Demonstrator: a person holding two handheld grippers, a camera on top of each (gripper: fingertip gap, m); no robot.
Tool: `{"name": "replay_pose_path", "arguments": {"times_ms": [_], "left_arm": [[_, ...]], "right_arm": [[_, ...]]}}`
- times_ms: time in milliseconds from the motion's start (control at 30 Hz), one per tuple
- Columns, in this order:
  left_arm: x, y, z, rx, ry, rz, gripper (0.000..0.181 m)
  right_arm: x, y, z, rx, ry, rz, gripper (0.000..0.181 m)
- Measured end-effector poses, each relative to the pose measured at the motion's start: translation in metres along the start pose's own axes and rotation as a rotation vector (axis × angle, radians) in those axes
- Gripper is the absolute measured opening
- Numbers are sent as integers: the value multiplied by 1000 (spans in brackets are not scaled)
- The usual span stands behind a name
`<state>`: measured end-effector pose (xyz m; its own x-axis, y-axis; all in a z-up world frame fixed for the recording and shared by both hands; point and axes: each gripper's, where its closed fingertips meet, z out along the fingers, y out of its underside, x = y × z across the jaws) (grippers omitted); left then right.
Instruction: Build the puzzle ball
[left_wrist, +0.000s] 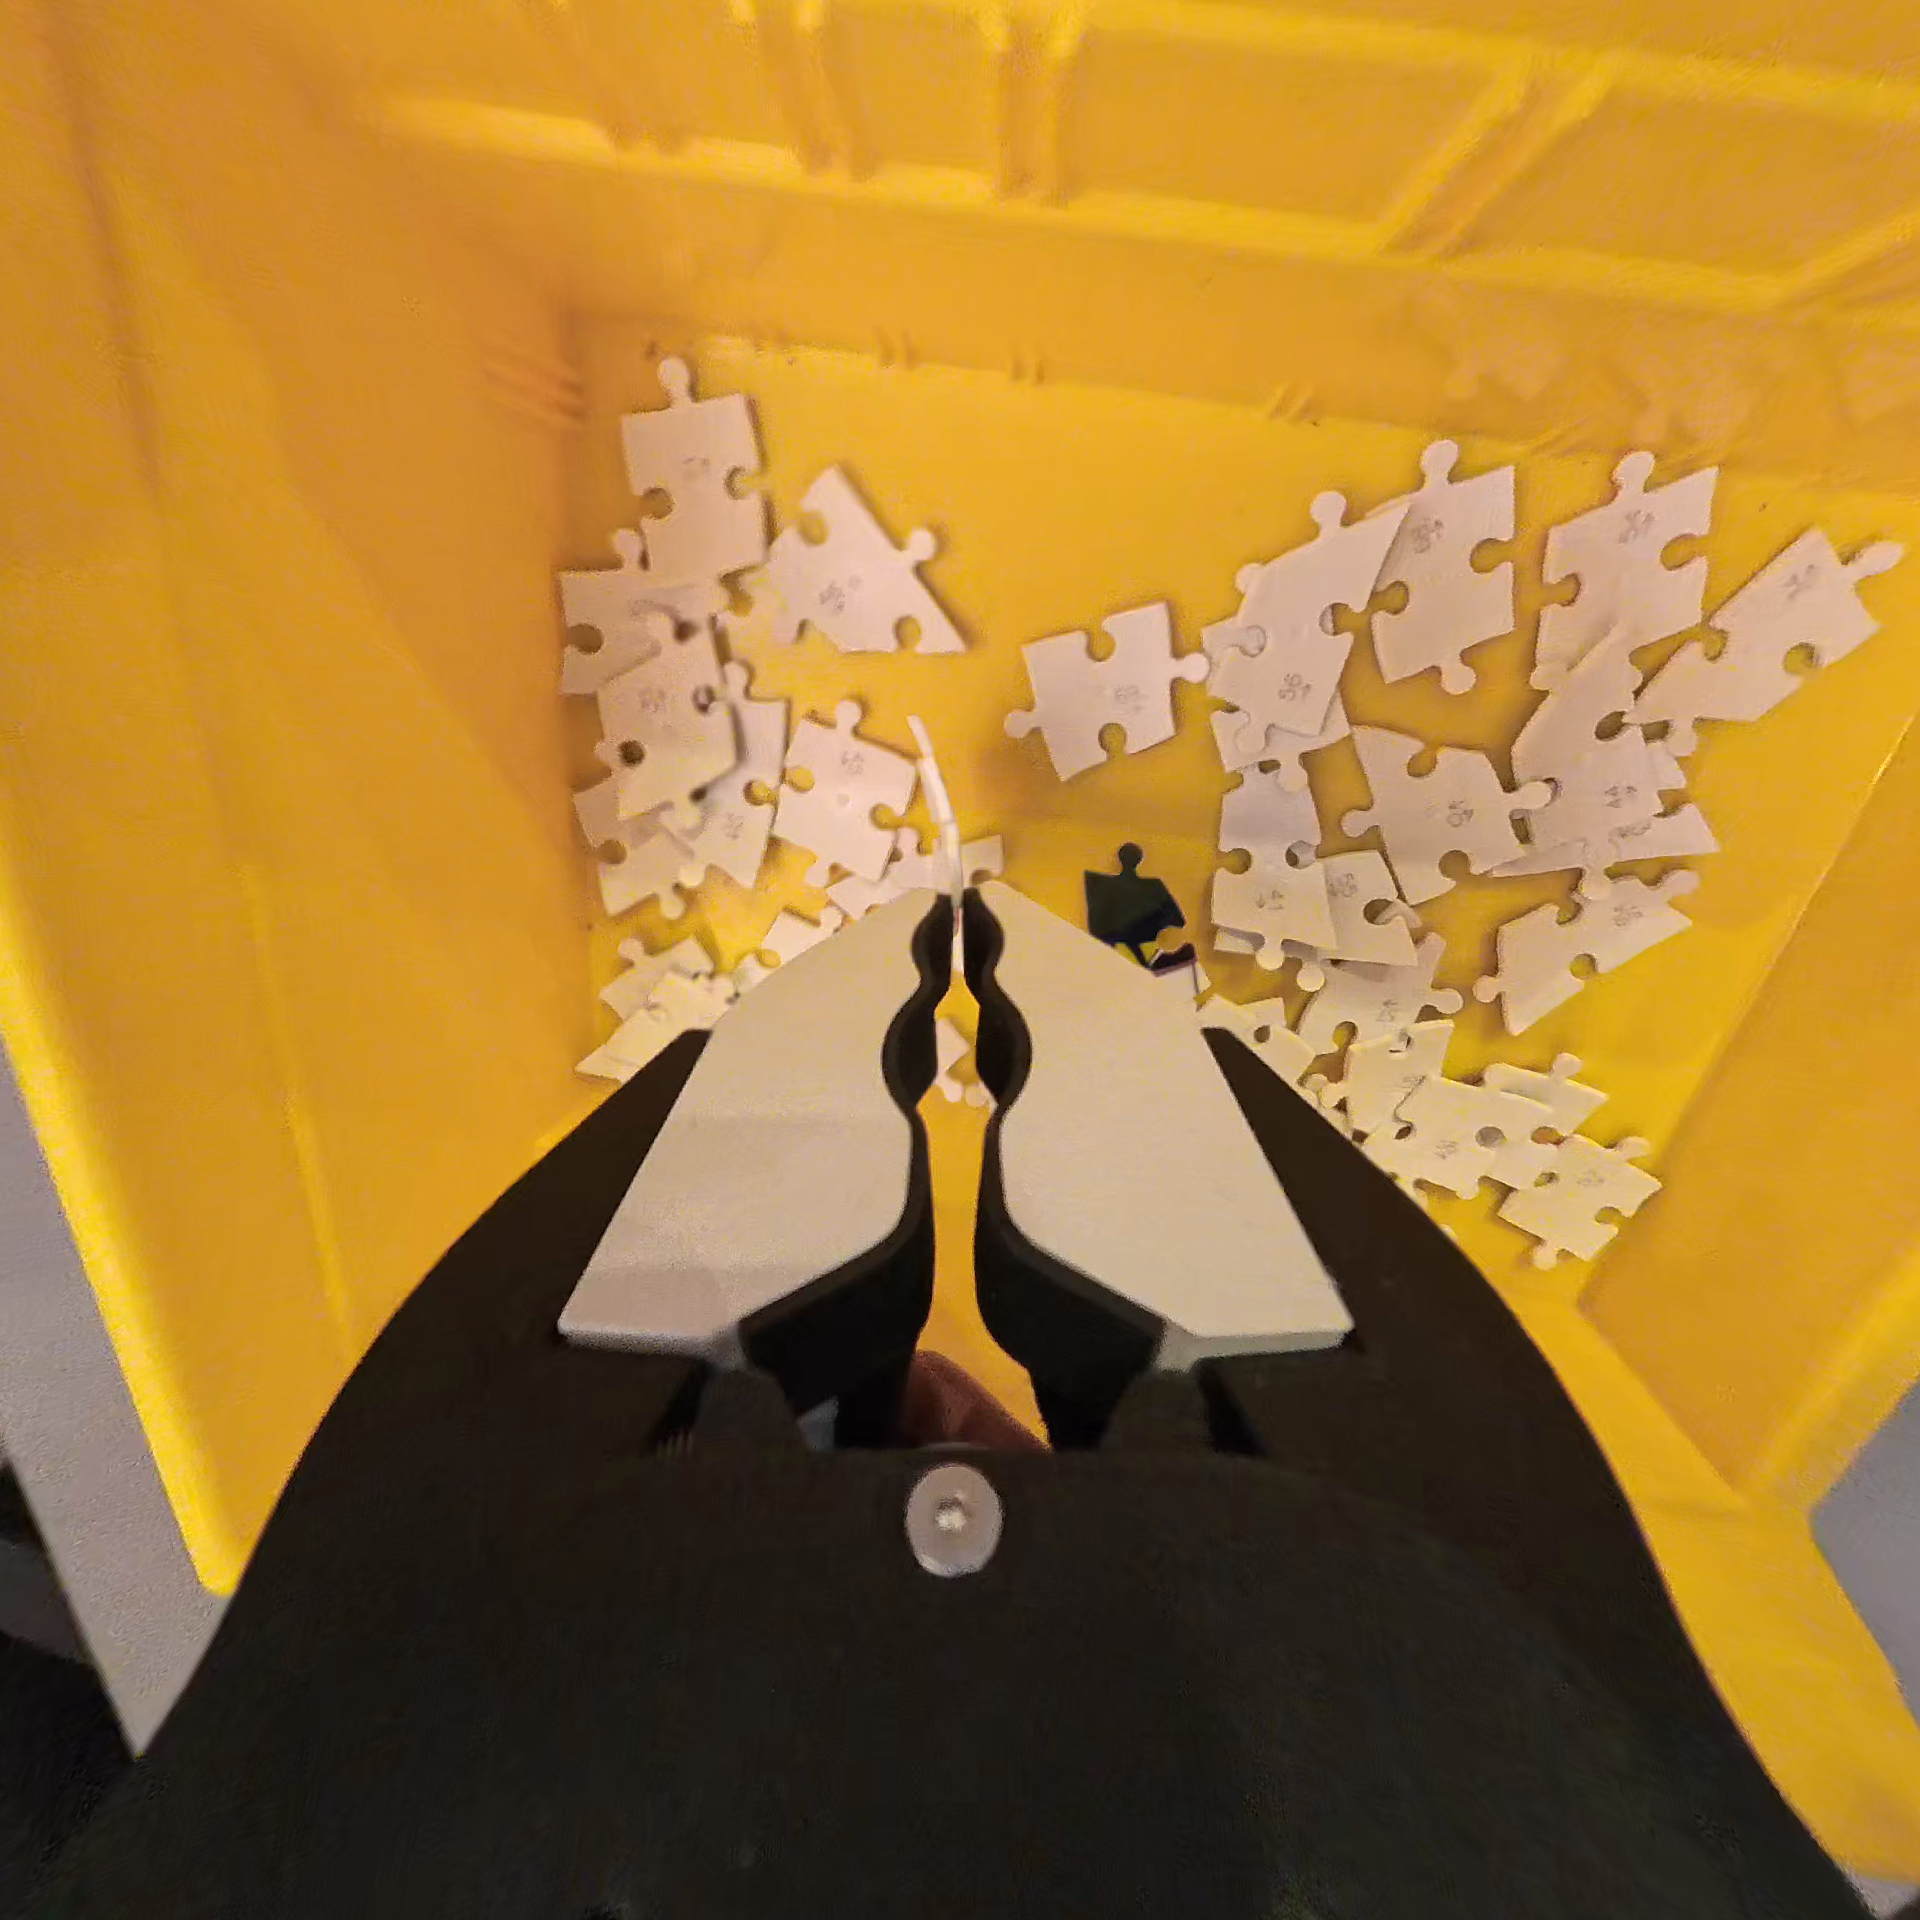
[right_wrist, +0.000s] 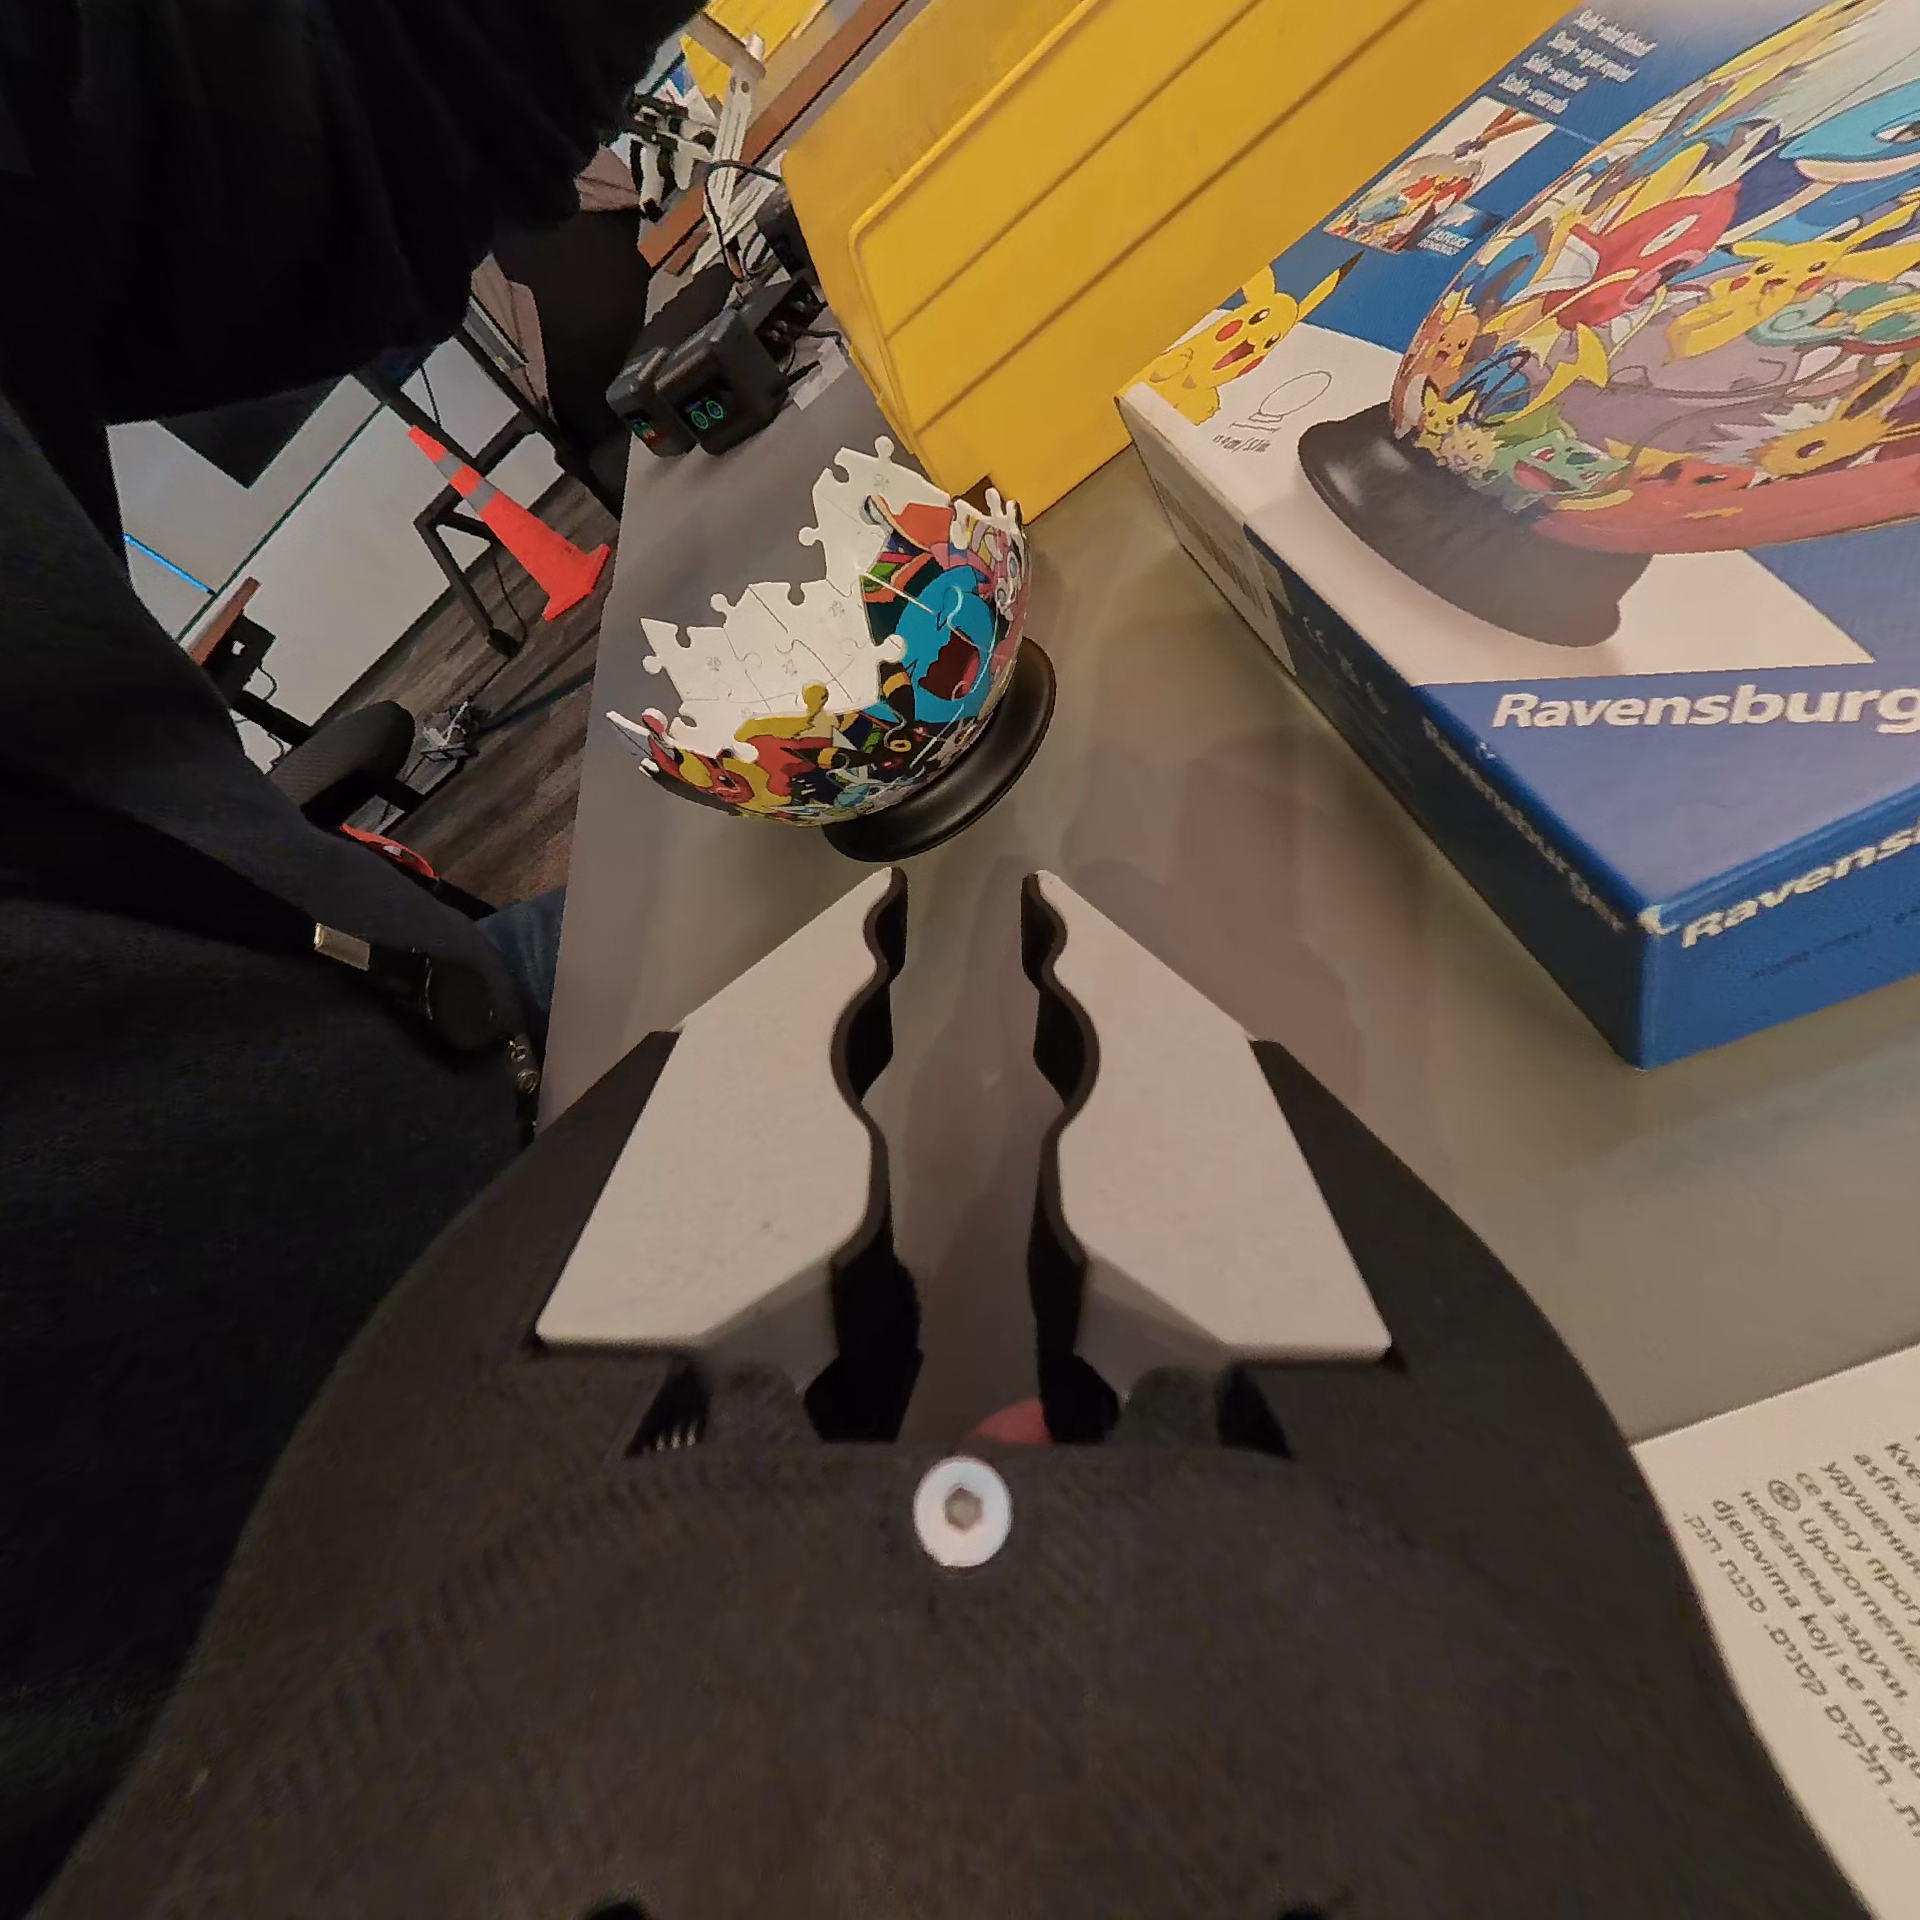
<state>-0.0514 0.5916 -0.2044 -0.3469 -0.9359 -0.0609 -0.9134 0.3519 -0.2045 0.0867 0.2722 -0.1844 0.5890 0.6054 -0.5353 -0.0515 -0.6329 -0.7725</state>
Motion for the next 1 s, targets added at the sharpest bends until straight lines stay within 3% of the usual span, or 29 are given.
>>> {"name": "replay_pose_path", "arguments": {"times_ms": [167,300,367,400,433,533,600,800,1000], "left_arm": [[-3,-3,-13,11,-88,-9,2],[20,-8,2,-23,-84,1,2],[26,-8,9,-32,-79,45,23],[24,-12,8,-3,-63,7,37],[17,-19,3,46,-65,-56,39],[-22,-39,-10,208,-131,-212,36],[-50,-25,1,122,-250,-251,36],[-57,-15,34,-19,-252,-167,23],[-56,-18,37,3,-210,-193,5]], "right_arm": [[0,0,0,0,0,1,21],[0,0,0,-3,-2,2,21],[0,0,0,-2,-1,0,21],[0,0,0,-1,-1,-1,21],[0,0,0,-1,-1,-1,21],[0,0,0,-2,-4,0,21],[0,0,0,-1,-3,-1,21],[-1,0,0,3,-8,-2,21],[-2,-1,-1,6,-15,0,21]]}}
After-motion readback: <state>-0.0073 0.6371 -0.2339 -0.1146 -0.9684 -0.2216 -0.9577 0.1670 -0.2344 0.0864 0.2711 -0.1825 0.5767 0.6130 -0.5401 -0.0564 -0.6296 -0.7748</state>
